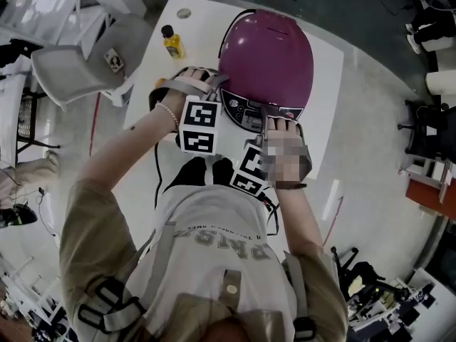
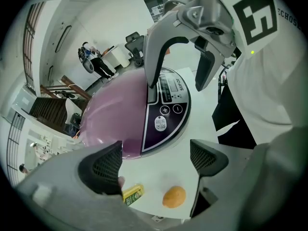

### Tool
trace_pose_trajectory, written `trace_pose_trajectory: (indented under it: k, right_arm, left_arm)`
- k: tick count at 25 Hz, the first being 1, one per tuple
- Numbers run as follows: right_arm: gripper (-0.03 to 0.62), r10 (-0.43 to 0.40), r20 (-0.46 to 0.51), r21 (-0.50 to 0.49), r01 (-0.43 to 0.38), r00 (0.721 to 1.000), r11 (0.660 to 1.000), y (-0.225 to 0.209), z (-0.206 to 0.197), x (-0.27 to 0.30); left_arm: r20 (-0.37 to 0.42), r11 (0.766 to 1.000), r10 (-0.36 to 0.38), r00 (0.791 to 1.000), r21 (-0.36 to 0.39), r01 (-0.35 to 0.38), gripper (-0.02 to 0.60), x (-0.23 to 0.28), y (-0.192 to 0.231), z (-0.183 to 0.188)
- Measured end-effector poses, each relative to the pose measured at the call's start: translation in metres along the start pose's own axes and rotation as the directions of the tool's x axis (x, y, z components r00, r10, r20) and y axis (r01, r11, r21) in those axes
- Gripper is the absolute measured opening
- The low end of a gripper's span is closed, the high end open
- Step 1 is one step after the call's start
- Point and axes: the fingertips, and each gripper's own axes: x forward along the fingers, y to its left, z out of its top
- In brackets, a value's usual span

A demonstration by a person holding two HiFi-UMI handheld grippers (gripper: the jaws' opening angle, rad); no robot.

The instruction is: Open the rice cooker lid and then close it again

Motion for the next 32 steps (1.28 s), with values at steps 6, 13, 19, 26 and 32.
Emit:
trace_pose_trajectory:
  k: [6,13,19,26,32]
  right_arm:
    - [0.441,-0.048,-0.057,-0.015,0.047,0.997,0.999,-0.002,0.001,0.004]
    - [0.449,-0.056,-0.052,0.001,0.056,0.997,0.998,-0.002,0.007,0.008]
    - [0.449,-0.044,-0.033,0.014,0.044,0.999,0.999,-0.003,0.005,0.007]
    - [0.448,-0.038,-0.003,0.024,0.038,0.999,0.999,-0.003,0.005,0.004]
    - [0.448,-0.017,0.050,0.067,0.014,0.999,0.998,0.000,0.009,0.006]
  left_arm:
    - [0.011,1.000,0.000,1.000,-0.003,0.000,0.454,-0.001,0.002,-0.001]
    - [0.001,1.000,0.003,1.000,0.013,-0.003,0.454,-0.001,0.003,-0.007]
    - [0.026,0.999,0.040,0.999,0.010,-0.040,0.454,-0.015,0.015,0.000]
    - [0.039,0.996,0.086,0.996,0.009,-0.087,0.454,-0.032,0.030,0.006]
    - [0.054,0.992,0.128,0.990,-0.006,-0.128,0.454,-0.041,0.045,0.008]
